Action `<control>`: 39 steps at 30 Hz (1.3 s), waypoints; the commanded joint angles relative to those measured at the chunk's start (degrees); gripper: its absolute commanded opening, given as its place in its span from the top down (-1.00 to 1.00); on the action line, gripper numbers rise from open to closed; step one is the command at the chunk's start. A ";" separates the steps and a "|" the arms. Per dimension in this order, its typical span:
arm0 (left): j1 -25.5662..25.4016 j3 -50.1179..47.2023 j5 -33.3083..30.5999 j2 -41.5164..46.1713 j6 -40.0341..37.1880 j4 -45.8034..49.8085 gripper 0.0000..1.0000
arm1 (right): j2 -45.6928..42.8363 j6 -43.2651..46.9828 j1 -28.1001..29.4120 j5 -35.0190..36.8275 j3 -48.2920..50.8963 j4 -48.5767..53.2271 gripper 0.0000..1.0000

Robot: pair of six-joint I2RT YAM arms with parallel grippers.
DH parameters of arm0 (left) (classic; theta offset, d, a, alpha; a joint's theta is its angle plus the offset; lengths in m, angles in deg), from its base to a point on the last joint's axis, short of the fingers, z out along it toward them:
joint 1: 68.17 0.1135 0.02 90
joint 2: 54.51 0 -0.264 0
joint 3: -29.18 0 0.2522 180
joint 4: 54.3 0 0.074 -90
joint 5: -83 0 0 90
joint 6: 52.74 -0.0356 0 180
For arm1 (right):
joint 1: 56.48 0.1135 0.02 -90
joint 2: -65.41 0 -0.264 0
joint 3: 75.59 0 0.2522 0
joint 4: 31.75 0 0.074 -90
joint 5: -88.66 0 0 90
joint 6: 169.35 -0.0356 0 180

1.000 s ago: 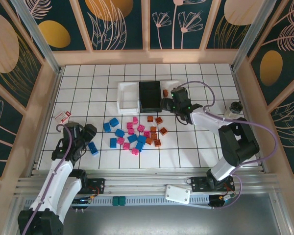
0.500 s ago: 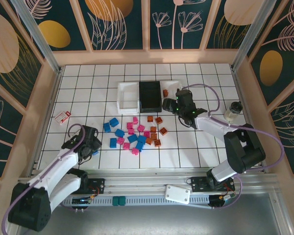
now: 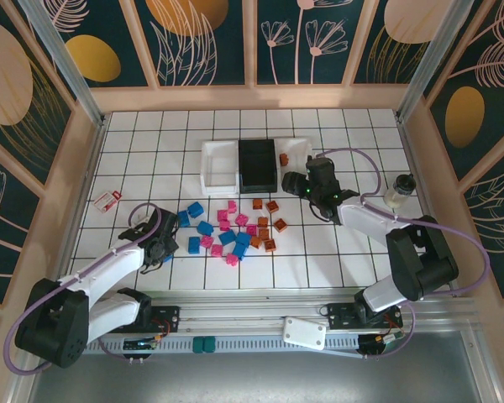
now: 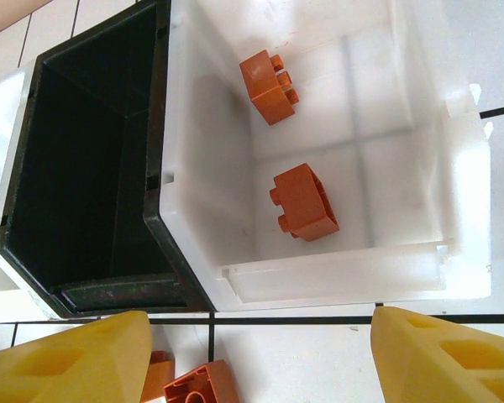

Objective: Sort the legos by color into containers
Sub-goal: Pick up the lego from the bottom-left of the table, then place the lego in the container.

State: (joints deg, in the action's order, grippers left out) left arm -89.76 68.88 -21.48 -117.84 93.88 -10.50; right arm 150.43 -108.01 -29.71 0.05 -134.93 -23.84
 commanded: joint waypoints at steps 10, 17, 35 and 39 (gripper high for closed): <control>-1.18 20.39 2.67 -2.29 -11.32 -8.78 0.64 | -4.08 -1.48 -0.03 -0.24 1.40 -0.28 -0.39; -3.58 34.69 5.37 -16.93 -17.25 -16.62 0.65 | -4.15 -1.96 1.32 1.59 1.70 2.45 -0.39; -5.44 59.64 0.29 -48.39 -21.99 -13.51 0.40 | -8.91 -3.37 4.17 4.85 2.56 7.40 -0.40; -5.43 62.25 0.46 -50.12 -21.99 -13.33 0.03 | -10.42 -3.64 4.26 4.73 3.13 7.97 -0.43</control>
State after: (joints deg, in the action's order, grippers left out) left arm -95.24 128.35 -19.95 -167.33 72.48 -25.21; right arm 142.01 -110.40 -25.98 3.19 -133.16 -17.39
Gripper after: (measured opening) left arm 0.453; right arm 0.713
